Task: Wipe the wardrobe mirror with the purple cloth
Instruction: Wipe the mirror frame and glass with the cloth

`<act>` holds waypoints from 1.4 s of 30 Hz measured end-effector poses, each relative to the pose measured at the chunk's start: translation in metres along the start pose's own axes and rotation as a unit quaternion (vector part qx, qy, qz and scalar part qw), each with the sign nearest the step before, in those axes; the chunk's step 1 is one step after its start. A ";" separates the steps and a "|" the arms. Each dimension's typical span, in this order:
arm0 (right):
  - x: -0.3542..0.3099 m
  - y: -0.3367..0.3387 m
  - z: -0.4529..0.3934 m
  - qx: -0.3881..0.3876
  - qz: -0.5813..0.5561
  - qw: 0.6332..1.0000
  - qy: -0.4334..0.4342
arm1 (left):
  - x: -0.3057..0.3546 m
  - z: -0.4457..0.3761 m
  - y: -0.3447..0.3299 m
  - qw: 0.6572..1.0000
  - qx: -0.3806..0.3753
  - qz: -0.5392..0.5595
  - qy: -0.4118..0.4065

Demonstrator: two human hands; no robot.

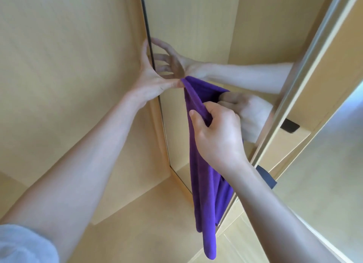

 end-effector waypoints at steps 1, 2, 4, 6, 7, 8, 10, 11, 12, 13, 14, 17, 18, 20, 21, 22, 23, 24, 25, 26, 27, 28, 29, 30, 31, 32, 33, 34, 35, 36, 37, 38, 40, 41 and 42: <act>0.000 0.001 0.000 0.000 0.000 1.000 0.001 | 0.000 0.001 -0.001 1.000 -0.006 0.000 0.007; 0.001 0.002 0.000 0.000 -0.002 1.000 0.000 | -0.001 0.001 -0.001 1.000 -0.005 -0.004 0.015; 0.003 0.004 0.000 -0.001 -0.006 1.000 -0.004 | -0.003 0.004 0.002 0.999 0.004 -0.016 0.030; 0.005 0.009 0.000 -0.002 -0.002 1.000 -0.003 | -0.005 0.009 0.004 0.999 0.017 -0.018 0.035; 0.005 0.011 0.000 -0.002 -0.002 1.000 0.002 | -0.007 0.011 0.004 0.999 0.023 -0.018 0.036; 0.005 0.014 0.000 -0.001 -0.003 1.000 0.007 | -0.007 0.015 0.004 0.999 0.026 -0.018 0.035; 0.006 0.020 0.002 0.001 -0.007 1.000 0.014 | -0.006 0.022 0.003 0.999 0.031 -0.022 0.035; 0.006 0.022 0.004 -0.001 -0.010 1.000 0.016 | -0.005 0.026 0.002 0.998 0.032 -0.023 0.039; 0.006 0.025 0.005 -0.005 -0.013 1.000 0.016 | -0.004 0.029 0.000 0.998 0.033 -0.024 0.042; 0.008 0.027 0.007 -0.008 -0.016 1.000 0.017 | -0.003 0.032 -0.002 0.998 0.034 -0.022 0.044; 0.009 0.030 0.009 -0.012 -0.019 1.000 0.018 | -0.001 0.036 -0.004 0.998 0.034 -0.022 0.045; 0.013 0.037 0.014 -0.023 -0.019 0.999 0.034 | 0.000 0.047 -0.009 0.998 0.038 -0.032 0.049; 0.015 0.040 0.016 -0.027 -0.019 0.999 0.040 | 0.001 0.051 -0.009 0.997 0.038 -0.036 0.049; 0.018 0.045 0.020 -0.036 -0.023 0.998 0.049 | 0.001 0.057 -0.010 0.997 0.039 -0.041 0.054; 0.020 0.048 0.021 -0.040 -0.023 0.998 0.053 | 0.001 0.061 -0.011 0.997 0.041 -0.044 0.058; 0.022 0.051 0.023 -0.043 -0.023 0.997 0.059 | 0.001 0.065 -0.011 0.996 0.044 -0.048 0.060; 0.022 0.055 0.025 -0.046 -0.025 0.997 0.064 | 0.000 0.068 -0.010 0.995 0.049 -0.054 0.062; 0.023 0.059 0.027 -0.048 -0.032 0.996 0.065 | 0.001 0.071 -0.009 0.995 0.055 -0.063 0.061; 0.022 0.063 0.030 -0.050 -0.045 0.995 0.070 | 0.002 0.072 -0.008 0.994 0.060 -0.071 0.056; 0.022 0.066 0.033 -0.059 -0.058 0.994 0.070 | 0.004 0.074 -0.007 0.994 0.062 -0.079 0.052; 0.022 0.068 0.036 -0.063 -0.075 0.993 0.067 | 0.007 0.076 -0.008 0.993 0.062 -0.084 0.050; 0.022 0.070 0.039 -0.073 -0.095 0.991 0.067 | 0.009 0.078 -0.008 0.993 0.061 -0.086 0.049; 0.023 0.072 0.041 -0.083 -0.108 0.988 0.074 | 0.011 0.080 -0.009 0.993 0.060 -0.084 0.050; 0.021 0.075 0.042 -0.087 -0.111 0.986 0.094 | 0.014 0.083 -0.009 0.993 0.062 -0.083 0.051; 0.018 0.078 0.043 -0.089 -0.102 0.983 0.122 | 0.015 0.085 -0.009 0.993 0.063 -0.082 0.053; 0.017 0.080 0.043 -0.088 -0.085 0.981 0.150 | 0.016 0.087 -0.009 0.993 0.063 -0.084 0.055; 0.018 0.081 0.043 -0.087 -0.066 0.980 0.167 | 0.016 0.089 -0.009 0.993 0.063 -0.087 0.058; 0.018 0.081 0.042 -0.083 -0.046 0.980 0.177 | 0.018 0.091 -0.010 0.992 0.062 -0.091 0.062; 0.019 0.082 0.043 -0.075 -0.031 0.981 0.178 | 0.017 0.093 -0.010 0.992 0.063 -0.092 0.066; 0.018 0.083 0.044 -0.064 -0.021 0.982 0.179 | 0.019 0.095 -0.010 0.992 0.063 -0.091 0.068; 0.018 0.086 0.046 -0.052 -0.014 0.983 0.174 | 0.020 0.097 -0.011 0.992 0.061 -0.088 0.070; 0.016 0.090 0.048 -0.038 -0.005 0.985 0.171 | 0.021 0.099 -0.013 0.992 0.059 -0.088 0.071; 0.014 0.100 0.052 -0.015 0.014 0.986 0.165 | 0.025 0.103 -0.015 0.992 0.052 -0.092 0.073; 0.014 0.106 0.054 -0.003 0.021 0.986 0.168 | 0.026 0.105 -0.017 0.992 0.050 -0.092 0.073; 0.012 0.111 0.056 0.006 0.030 0.985 0.170 | 0.029 0.107 -0.018 0.992 0.050 -0.090 0.070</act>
Point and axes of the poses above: each hand's wrist, its own z-axis away from the middle knuckle, its own y-axis out of the back of the hand, x = y × z, the point moved 5 cm from there along -z, towards the middle knuckle, and after that the axes turned 9 degrees about x, right-handed, at the moved point
